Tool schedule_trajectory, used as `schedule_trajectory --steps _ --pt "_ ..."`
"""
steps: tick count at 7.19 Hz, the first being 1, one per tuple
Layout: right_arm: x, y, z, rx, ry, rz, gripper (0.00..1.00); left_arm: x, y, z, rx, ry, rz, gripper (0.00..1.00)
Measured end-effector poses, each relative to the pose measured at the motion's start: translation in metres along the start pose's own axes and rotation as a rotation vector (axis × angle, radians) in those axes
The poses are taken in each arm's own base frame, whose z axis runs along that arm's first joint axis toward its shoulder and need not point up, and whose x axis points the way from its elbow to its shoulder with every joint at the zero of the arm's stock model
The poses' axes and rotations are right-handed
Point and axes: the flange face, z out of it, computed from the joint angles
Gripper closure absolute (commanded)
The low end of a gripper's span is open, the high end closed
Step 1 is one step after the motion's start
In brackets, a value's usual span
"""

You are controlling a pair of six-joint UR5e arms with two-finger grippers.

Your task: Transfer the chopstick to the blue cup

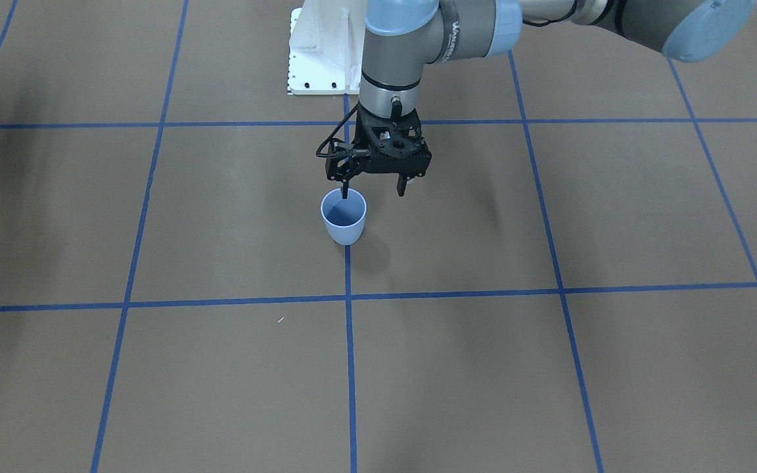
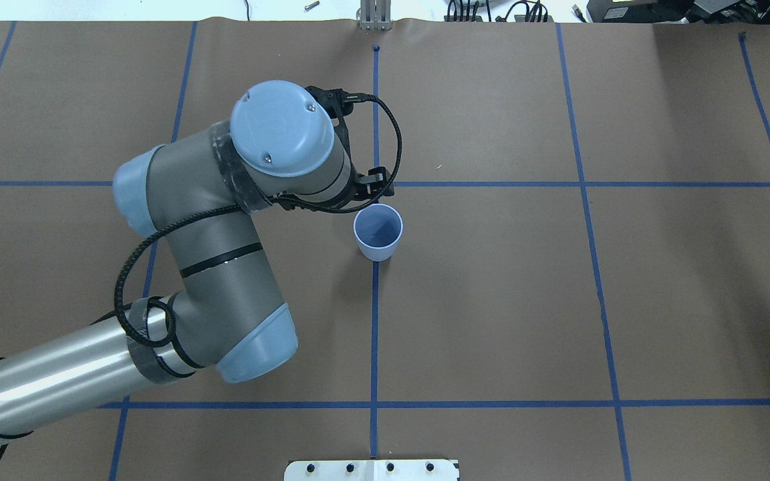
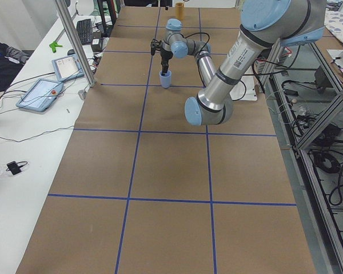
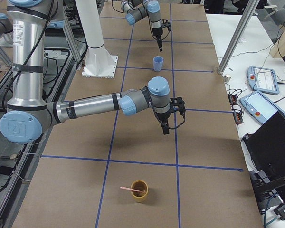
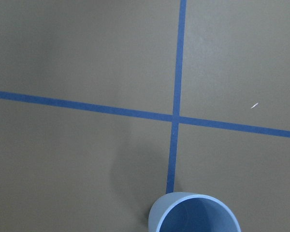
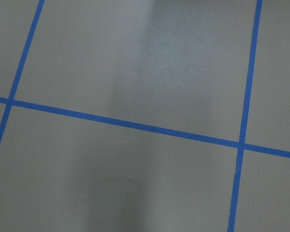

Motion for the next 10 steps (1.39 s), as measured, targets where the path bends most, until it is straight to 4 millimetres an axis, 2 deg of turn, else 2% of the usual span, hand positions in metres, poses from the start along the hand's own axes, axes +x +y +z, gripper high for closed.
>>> schedule_trajectory --steps 1,2,3,4,5,7,8,9,10 --pt "0.001 0.001 0.0 0.0 0.001 0.001 0.0 -0.026 -0.023 -0.014 -0.006 -0.01 0.061 0.01" --pt "0.006 0.003 -0.003 0.004 0.006 0.006 0.0 -0.072 -0.058 -0.023 -0.019 -0.033 0.15 0.01" --pt "0.015 0.006 -0.008 0.014 0.019 0.009 0.0 -0.134 -0.099 -0.032 -0.033 -0.064 0.249 0.01" --pt "0.026 0.014 -0.011 0.018 0.04 -0.009 0.0 -0.206 -0.141 -0.047 -0.038 -0.102 0.348 0.01" --pt "0.039 0.023 -0.013 0.017 0.059 -0.037 0.0 -0.267 -0.171 -0.063 -0.04 -0.133 0.408 0.01" --pt "0.072 0.05 -0.025 0.02 0.087 -0.069 0.0 -0.386 -0.219 -0.088 -0.083 -0.161 0.469 0.01" --pt "0.093 0.068 -0.033 0.023 0.102 -0.099 0.0 -0.454 -0.236 -0.095 -0.129 -0.139 0.474 0.01" --pt "0.113 0.087 -0.042 0.026 0.117 -0.136 0.0 -0.526 -0.238 -0.095 -0.174 -0.11 0.455 0.01" --pt "0.13 0.106 -0.051 0.028 0.125 -0.177 0.0 -0.598 -0.222 -0.089 -0.216 -0.101 0.411 0.01"
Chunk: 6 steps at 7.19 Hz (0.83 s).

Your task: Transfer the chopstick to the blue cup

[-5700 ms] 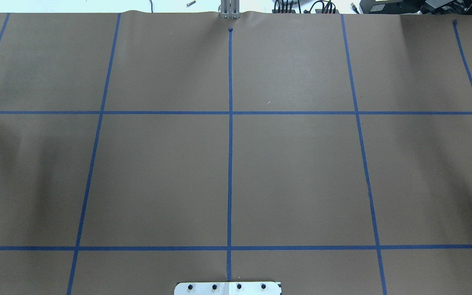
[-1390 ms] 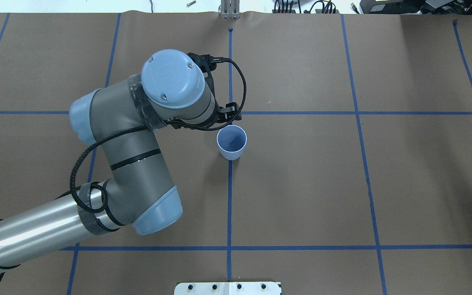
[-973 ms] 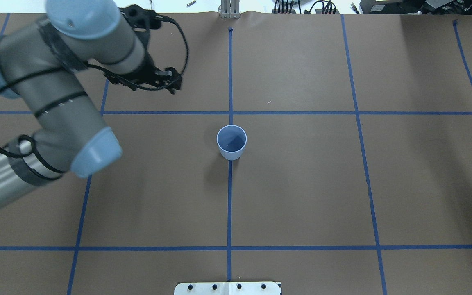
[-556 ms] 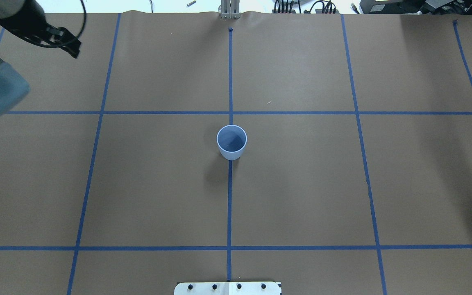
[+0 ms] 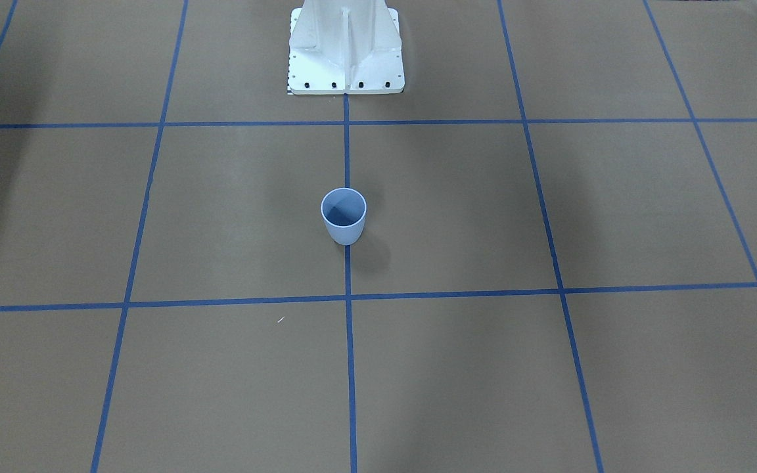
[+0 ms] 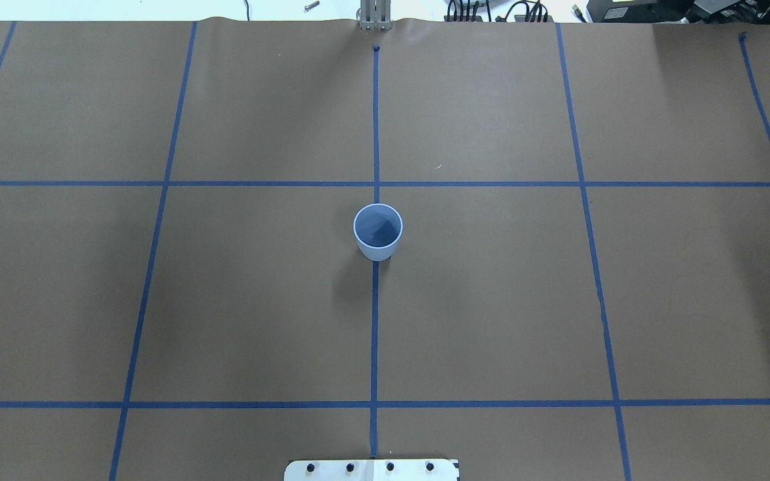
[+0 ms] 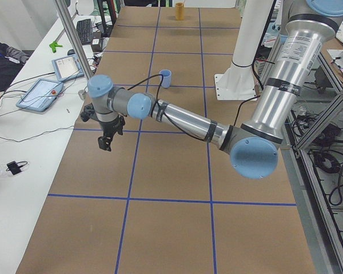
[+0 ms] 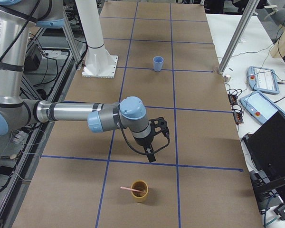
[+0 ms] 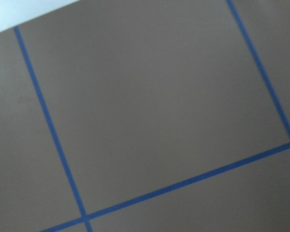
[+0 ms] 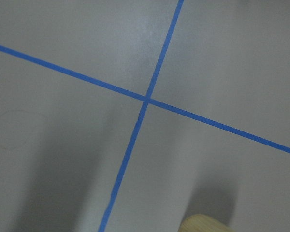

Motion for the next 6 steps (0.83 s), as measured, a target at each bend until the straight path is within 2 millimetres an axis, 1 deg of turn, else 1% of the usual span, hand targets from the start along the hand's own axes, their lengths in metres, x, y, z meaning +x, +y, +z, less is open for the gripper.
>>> schedule_trajectory --steps 1,2,3,4,5,6 --pt "0.012 0.015 -0.004 -0.003 0.0 -0.01 0.0 -0.045 0.042 0.014 -0.02 0.004 -0.051 0.01" --pt "0.023 0.025 0.0 -0.019 -0.005 0.004 0.0 -0.089 0.084 0.019 -0.015 -0.002 -0.091 0.01" --pt "0.035 0.035 0.011 -0.041 -0.013 0.021 0.0 -0.129 0.128 0.028 -0.01 -0.004 -0.106 0.01" --pt "0.043 0.042 0.019 -0.057 -0.02 0.029 0.0 -0.15 0.164 0.038 -0.018 0.005 -0.125 0.01" --pt "0.048 0.046 0.026 -0.07 -0.031 0.043 0.0 -0.157 0.181 0.043 -0.023 0.013 -0.137 0.01" --pt "0.052 0.045 0.032 -0.082 -0.052 0.065 0.02 -0.159 0.188 0.046 -0.024 0.019 -0.14 0.01"
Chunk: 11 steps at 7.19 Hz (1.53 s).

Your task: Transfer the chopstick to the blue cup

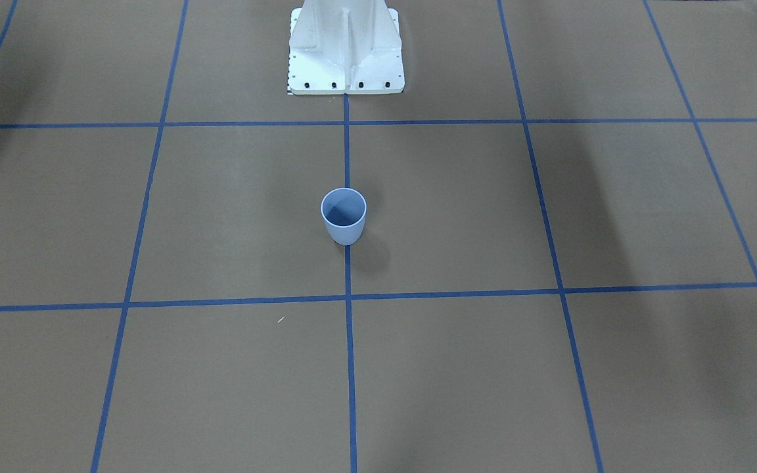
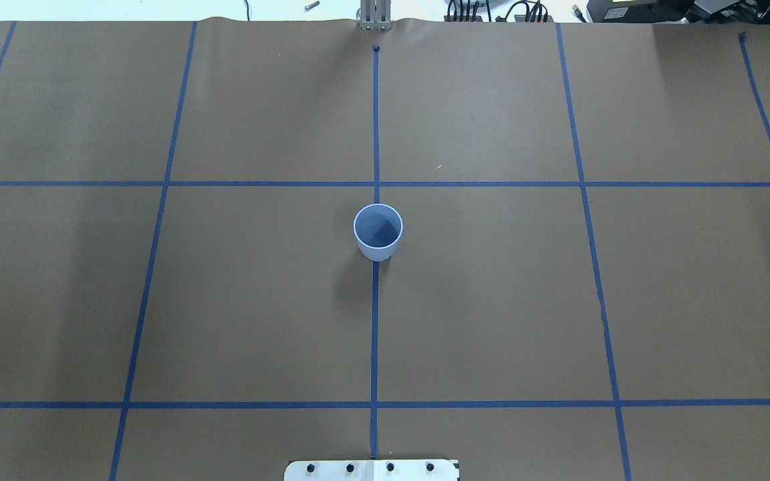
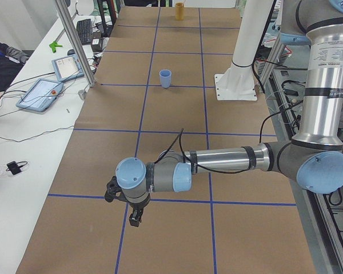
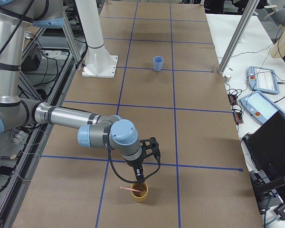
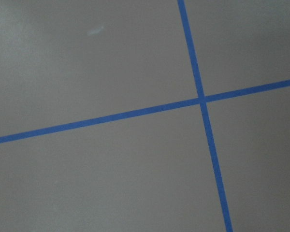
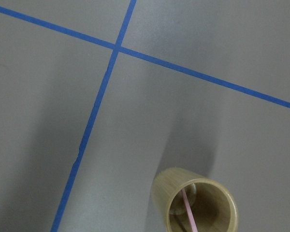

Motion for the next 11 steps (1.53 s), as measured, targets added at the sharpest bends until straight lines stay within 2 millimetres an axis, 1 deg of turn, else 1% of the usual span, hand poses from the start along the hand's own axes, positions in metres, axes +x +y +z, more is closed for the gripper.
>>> schedule_trajectory --steps 1,2,3,4,5,6,7,8,9,10,11 --pt "0.007 -0.008 0.005 -0.018 -0.021 0.021 0.08 -0.001 0.003 0.001 0.001 0.003 0.001 0.01" --pt "0.013 -0.012 0.011 -0.037 -0.027 0.031 0.21 -0.001 0.004 0.001 0.002 0.003 0.004 0.01" --pt "0.017 -0.011 0.016 -0.061 -0.012 0.032 0.21 -0.001 0.005 0.002 0.001 0.004 0.004 0.01" --pt "0.022 -0.002 0.025 -0.104 0.024 0.022 0.21 -0.002 0.01 0.004 -0.001 0.006 0.002 0.01" --pt "0.028 0.015 0.036 -0.152 0.048 0.002 0.27 -0.004 0.015 0.006 0.0 0.005 0.003 0.01" --pt "0.033 0.034 0.046 -0.196 0.056 -0.021 0.44 -0.008 0.028 0.013 0.013 -0.001 0.013 0.01" --pt "0.035 0.051 0.052 -0.228 0.058 -0.031 0.66 -0.013 0.048 0.021 0.032 -0.009 0.029 0.01" --pt "0.036 0.058 0.054 -0.241 0.058 -0.033 0.66 -0.016 0.064 0.027 0.047 -0.014 0.033 0.01" --pt "0.036 0.054 0.052 -0.243 0.055 -0.034 0.59 -0.017 0.072 0.027 0.056 -0.017 0.022 0.01" --pt "0.036 0.042 0.048 -0.246 0.05 -0.037 0.56 -0.016 0.075 0.027 0.061 -0.018 0.011 0.01" --pt "0.037 0.032 0.043 -0.252 0.044 -0.048 0.57 -0.016 0.075 0.027 0.063 -0.018 0.006 0.01"
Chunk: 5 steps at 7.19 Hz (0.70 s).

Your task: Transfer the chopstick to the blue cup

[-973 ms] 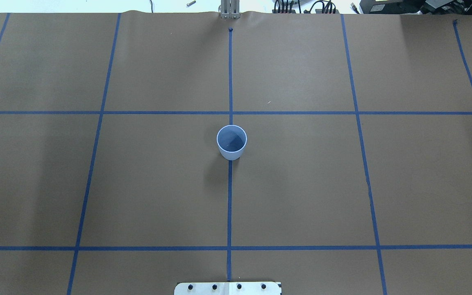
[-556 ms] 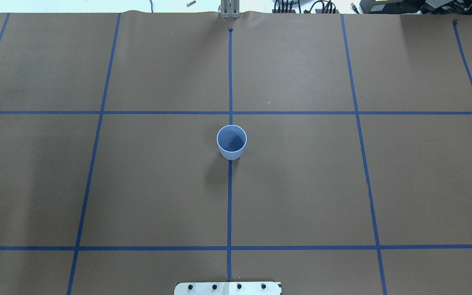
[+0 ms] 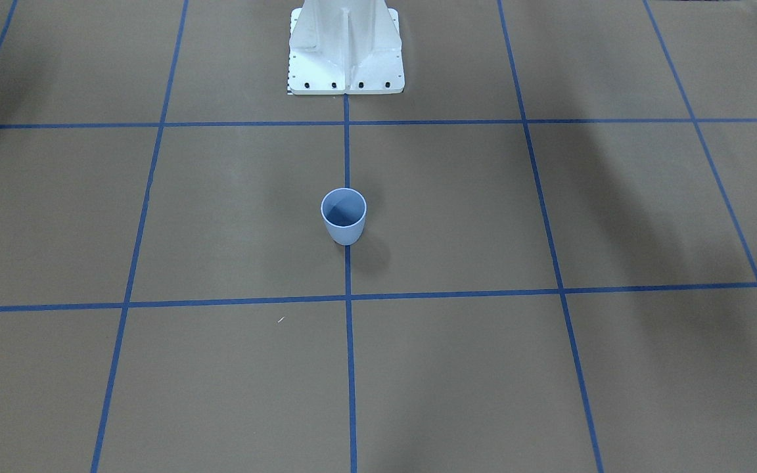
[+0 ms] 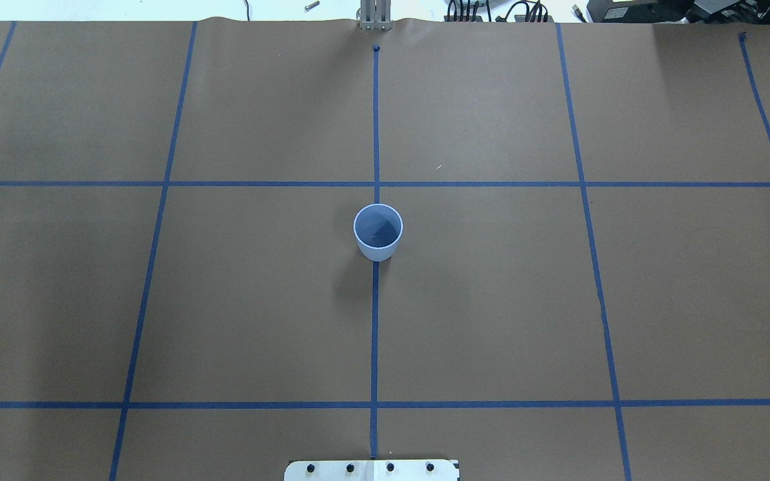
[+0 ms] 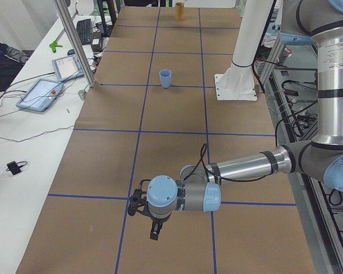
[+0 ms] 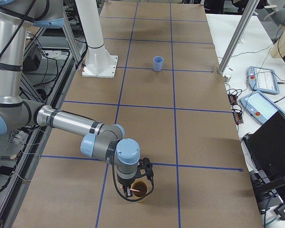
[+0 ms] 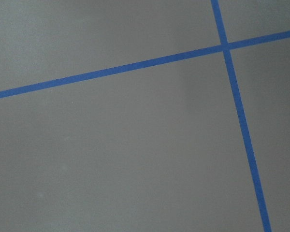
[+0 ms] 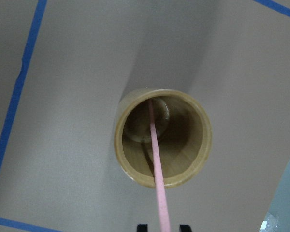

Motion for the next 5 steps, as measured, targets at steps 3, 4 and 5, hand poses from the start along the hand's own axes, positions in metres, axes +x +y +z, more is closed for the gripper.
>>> schedule_trajectory --steps 3,4,5 --pt "0.0018 -0.0083 -0.008 0.002 0.001 -0.018 0.88 0.0012 -0.0007 -0.0025 0.006 -0.001 -0.001 0.01" --pt "0.0024 -0.0083 -0.0089 0.003 0.003 -0.018 1.0 0.0014 -0.001 -0.0035 0.008 -0.001 -0.001 0.01" --pt "0.003 -0.008 -0.0097 0.004 0.005 -0.016 1.0 0.0013 -0.001 -0.004 0.009 -0.001 -0.001 0.01"
